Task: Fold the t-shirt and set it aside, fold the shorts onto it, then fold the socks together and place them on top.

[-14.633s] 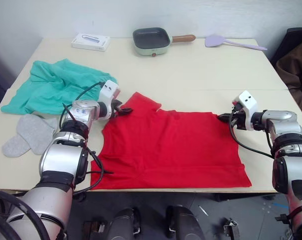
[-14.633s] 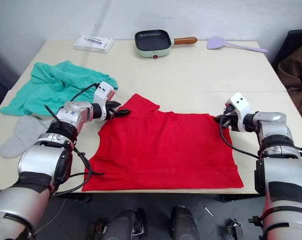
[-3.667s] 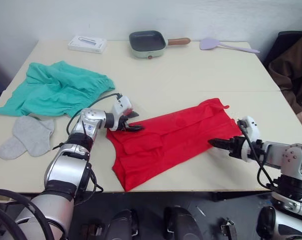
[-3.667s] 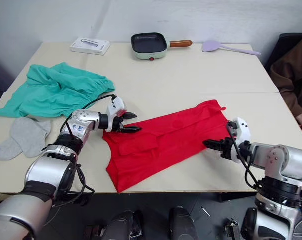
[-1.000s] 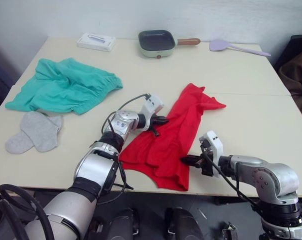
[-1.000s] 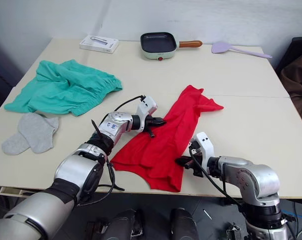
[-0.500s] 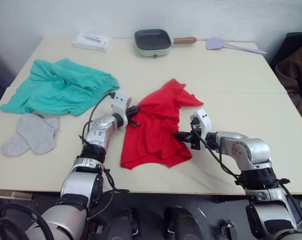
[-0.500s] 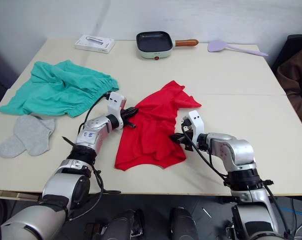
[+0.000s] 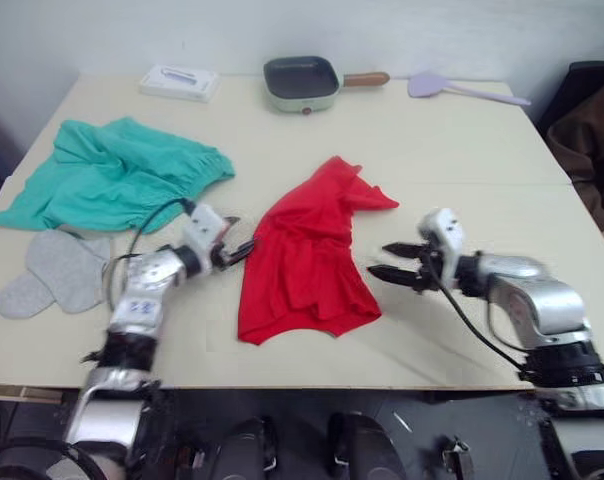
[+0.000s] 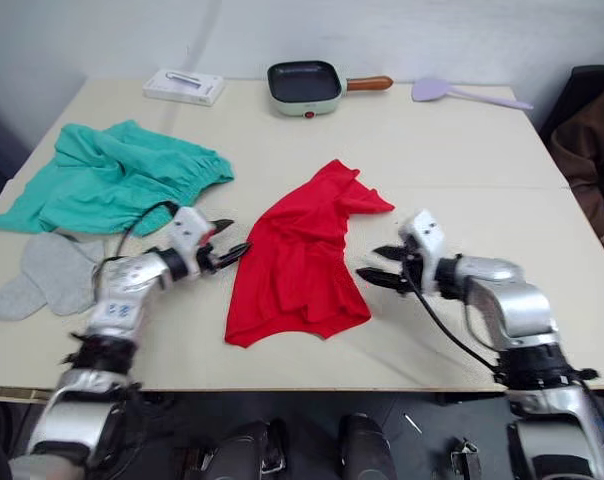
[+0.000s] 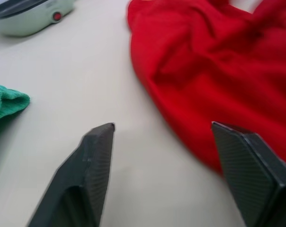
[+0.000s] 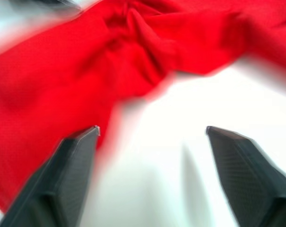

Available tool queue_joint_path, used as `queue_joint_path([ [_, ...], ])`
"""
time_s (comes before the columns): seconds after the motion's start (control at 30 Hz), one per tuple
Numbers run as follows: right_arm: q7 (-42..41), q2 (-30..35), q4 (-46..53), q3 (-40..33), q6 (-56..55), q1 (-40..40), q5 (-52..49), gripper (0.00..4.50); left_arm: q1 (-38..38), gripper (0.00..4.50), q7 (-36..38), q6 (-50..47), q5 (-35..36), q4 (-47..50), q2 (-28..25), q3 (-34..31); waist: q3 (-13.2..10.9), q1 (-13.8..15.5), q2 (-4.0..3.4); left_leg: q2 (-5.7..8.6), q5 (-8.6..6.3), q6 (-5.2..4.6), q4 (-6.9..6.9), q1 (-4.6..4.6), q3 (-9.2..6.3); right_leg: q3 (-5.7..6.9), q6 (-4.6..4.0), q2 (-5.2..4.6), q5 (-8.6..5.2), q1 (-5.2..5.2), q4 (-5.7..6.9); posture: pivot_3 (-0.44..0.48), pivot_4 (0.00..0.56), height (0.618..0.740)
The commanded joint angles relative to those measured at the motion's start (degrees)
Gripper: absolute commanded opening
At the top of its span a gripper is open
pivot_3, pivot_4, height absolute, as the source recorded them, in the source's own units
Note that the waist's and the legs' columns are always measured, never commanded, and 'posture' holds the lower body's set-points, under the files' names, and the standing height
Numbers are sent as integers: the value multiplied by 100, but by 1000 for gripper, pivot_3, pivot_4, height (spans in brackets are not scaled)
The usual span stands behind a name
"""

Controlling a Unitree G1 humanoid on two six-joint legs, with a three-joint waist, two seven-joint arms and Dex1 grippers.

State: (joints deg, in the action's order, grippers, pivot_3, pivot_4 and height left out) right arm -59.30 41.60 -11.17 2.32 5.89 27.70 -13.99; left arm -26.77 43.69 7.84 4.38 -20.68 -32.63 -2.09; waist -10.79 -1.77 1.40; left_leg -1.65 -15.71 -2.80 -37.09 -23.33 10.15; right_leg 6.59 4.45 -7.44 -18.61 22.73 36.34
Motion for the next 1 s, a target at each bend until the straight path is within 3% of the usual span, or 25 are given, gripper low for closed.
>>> queue_joint_path([
  [0.03, -543, 180, -1237, 233, -3709, 172, 844, 4500, 388, 4473, 689, 1856, -356, -49, -745, 206, -2, -22, -1, -1, 0, 0, 4, 9, 7, 7, 2, 1, 0, -4, -4, 0, 150, 740],
  [0.17, -626, 131, -2757, 608, -5844, 553, 1410, 4500, 394, 4473, 840, 3763, -1054, -689, -1331, 679, -5, -28, -7, -6, -13, 31, 3, 21, 5, 0, 11, -6, 6, -14, -3, 0, 150, 740],
  [0.3, -815, -139, -3652, 983, -6936, 907, 1456, 4500, 5, 4473, 645, 5130, -1584, -1317, -1463, 1120, 0, -35, -21, -6, -9, 30, 1, 30, -2, -33, 8, -8, 6, -18, 6, 0, 150, 740],
  [0.53, -491, -781, -4166, 1443, -7836, 1247, 1736, 4500, -747, 4473, 83, 5951, -2374, -2132, -968, 1668, 6, 2, -30, -8, 7, -2, -12, 56, -4, -29, -4, -9, -1, -44, 24, 0, 150, 740],
  [0.83, 627, -961, -4728, 1702, -8151, 1684, 2924, 4500, -1483, 4473, -920, 6077, -3408, -2781, -454, 2070, 17, 23, -32, 4, -26, 9, -12, 119, -22, -23, -3, -33, -1, -119, 16, 0, 150, 740],
  [0.93, 666, -961, -4715, 1848, -8173, 1671, 2893, 3854, -1652, 3829, -990, 6190, -3481, -2988, -382, 2275, 32, 21, -38, 4, -21, 12, -12, 120, -27, -16, -3, -33, -1, -122, 19, 0, 150, 740],
  [1.0, 690, -958, -4638, 1942, -8191, 1635, 2852, 3150, -1731, 3179, -1074, 6278, -3566, -3053, -363, 2393, 32, 15, -38, 3, -19, 9, -12, 119, -27, -15, -3, -33, -1, -121, 20, 0, 150, 740],
])
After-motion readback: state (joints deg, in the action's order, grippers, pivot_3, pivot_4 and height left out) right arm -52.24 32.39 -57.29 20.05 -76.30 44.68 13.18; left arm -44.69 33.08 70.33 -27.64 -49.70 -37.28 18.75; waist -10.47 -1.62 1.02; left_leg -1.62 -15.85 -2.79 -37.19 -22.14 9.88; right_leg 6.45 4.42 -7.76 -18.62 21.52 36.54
